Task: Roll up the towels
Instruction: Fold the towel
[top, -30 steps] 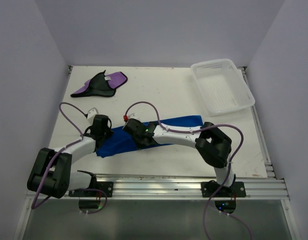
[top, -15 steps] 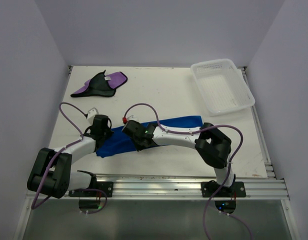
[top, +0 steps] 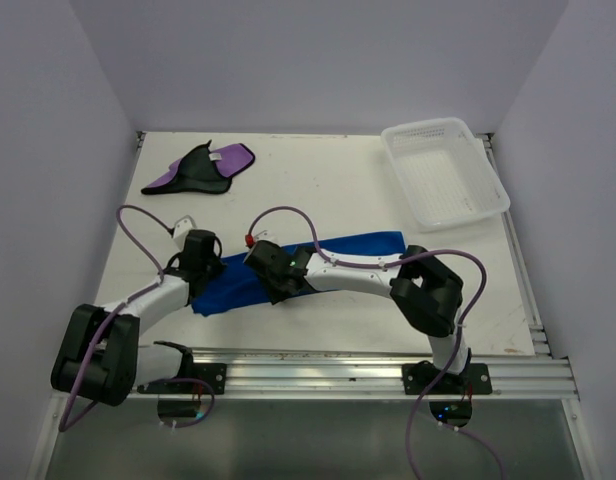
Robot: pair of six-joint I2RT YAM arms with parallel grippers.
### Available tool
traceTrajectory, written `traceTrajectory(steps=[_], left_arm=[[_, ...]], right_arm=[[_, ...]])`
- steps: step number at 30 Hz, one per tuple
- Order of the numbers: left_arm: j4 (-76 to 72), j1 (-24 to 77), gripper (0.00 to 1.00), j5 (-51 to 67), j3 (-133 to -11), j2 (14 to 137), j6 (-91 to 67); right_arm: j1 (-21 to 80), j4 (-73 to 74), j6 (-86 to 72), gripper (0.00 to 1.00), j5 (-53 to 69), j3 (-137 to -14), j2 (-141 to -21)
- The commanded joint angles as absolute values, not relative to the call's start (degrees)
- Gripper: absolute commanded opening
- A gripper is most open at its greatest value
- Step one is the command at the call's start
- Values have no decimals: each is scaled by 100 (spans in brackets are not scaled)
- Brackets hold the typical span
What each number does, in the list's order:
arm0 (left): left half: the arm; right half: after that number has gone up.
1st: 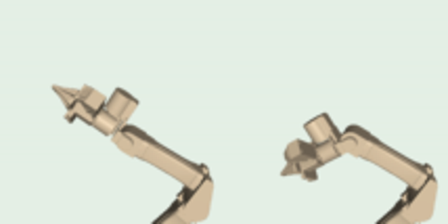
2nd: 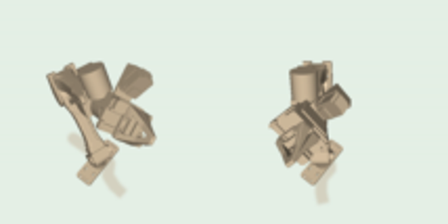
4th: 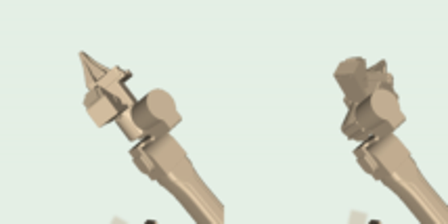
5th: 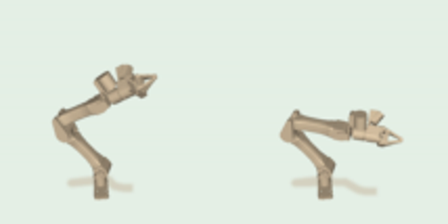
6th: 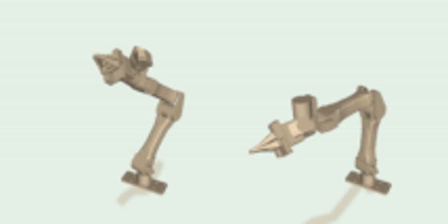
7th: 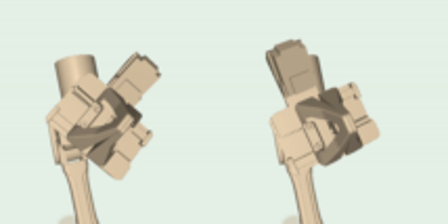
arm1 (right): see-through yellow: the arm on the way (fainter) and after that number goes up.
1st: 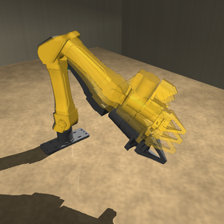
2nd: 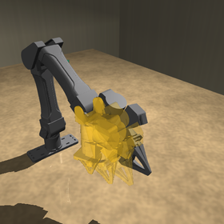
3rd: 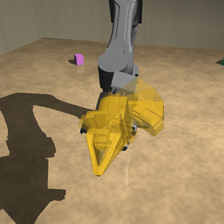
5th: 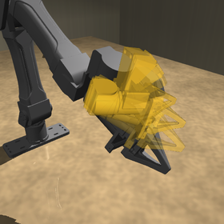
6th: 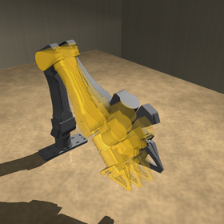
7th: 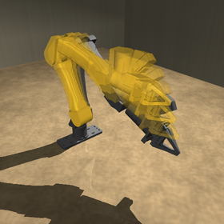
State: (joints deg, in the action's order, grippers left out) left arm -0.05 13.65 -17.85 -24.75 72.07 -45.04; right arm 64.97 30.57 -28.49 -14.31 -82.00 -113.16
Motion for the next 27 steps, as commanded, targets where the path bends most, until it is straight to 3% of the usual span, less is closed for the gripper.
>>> traceTrajectory(steps=[1, 5, 8, 14, 20, 27], left_arm=[[351, 1389, 17, -1819, -2715, 6883, -4377], [650, 1389, 33, -1881, -2917, 6671, -4289], [905, 1389, 39, -1933, -3040, 6513, -4280], [1362, 1389, 42, -1820, -3155, 6153, -4324], [1792, 1389, 42, -1573, -2901, 5670, -4394], [2591, 1389, 42, -1538, -2865, 5002, -4456]], right_arm=[[6522, 3138, -2830, 42, -1626, -8218, -10881], [6408, 2945, -2944, 41, -1696, -7885, -10478], [6162, 2734, -3014, 17, -1652, -7402, -10047], [5214, 2251, -3015, 0, -1372, -6312, -9220], [4571, 1987, -2778, 0, -1292, -5924, -9245], [4184, 1574, -2672, 0, -976, -6397, -10000]])
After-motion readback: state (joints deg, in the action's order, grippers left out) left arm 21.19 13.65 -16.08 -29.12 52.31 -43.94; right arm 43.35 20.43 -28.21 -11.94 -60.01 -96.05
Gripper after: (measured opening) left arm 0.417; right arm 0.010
